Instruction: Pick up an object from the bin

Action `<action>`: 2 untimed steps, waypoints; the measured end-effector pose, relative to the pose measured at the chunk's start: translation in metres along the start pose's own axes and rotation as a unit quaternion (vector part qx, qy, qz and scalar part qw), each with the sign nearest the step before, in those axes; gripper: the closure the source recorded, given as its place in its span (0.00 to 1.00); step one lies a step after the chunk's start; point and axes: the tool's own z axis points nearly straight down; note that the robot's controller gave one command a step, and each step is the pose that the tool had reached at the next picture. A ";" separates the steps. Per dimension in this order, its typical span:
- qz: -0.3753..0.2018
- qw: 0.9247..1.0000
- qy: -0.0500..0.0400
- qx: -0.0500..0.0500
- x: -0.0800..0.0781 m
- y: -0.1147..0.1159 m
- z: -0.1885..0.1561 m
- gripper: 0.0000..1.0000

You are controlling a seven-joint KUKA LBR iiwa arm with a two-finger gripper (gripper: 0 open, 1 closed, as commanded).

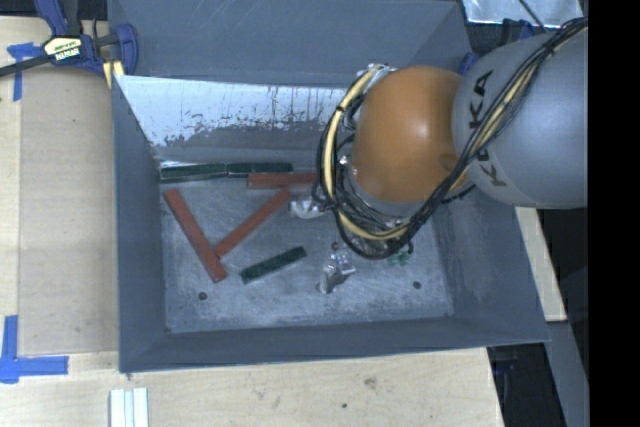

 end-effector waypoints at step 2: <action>0.047 0.999 -0.007 0.000 -0.017 0.013 0.076 1.00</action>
Offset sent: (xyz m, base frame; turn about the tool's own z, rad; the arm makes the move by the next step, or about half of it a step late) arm 0.0000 0.0000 0.0000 0.0000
